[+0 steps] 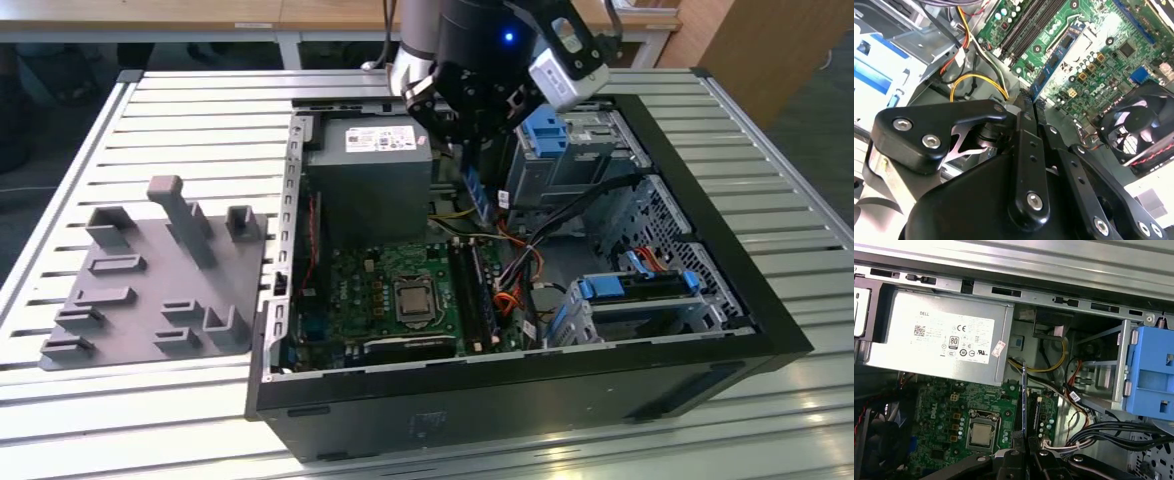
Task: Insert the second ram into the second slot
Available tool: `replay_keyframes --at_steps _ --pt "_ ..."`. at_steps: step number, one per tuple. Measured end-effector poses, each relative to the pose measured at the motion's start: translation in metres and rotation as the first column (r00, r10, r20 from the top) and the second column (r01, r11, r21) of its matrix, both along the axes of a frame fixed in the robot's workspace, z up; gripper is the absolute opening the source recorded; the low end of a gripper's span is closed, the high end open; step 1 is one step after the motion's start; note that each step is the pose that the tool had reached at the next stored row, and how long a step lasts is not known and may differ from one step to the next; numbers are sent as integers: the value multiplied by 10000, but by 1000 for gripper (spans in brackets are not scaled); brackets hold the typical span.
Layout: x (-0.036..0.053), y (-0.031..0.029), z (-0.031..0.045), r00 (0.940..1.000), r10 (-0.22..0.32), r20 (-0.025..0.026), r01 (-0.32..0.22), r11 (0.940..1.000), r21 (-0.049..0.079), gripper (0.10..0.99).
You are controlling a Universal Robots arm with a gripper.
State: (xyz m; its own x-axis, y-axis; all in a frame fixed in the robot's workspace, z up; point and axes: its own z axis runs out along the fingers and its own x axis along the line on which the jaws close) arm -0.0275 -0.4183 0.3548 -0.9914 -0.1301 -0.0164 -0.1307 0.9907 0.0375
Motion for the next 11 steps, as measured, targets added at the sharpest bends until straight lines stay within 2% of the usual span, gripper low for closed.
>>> replay_keyframes --at_steps 4,9,11 --pt "0 -10 -49 9992 -405 2 405 9992 0 137" --pt "0 -85 -113 9989 -460 4 460 9989 0 137" --pt "-1 -93 -140 9985 -545 5 545 9985 2 137"
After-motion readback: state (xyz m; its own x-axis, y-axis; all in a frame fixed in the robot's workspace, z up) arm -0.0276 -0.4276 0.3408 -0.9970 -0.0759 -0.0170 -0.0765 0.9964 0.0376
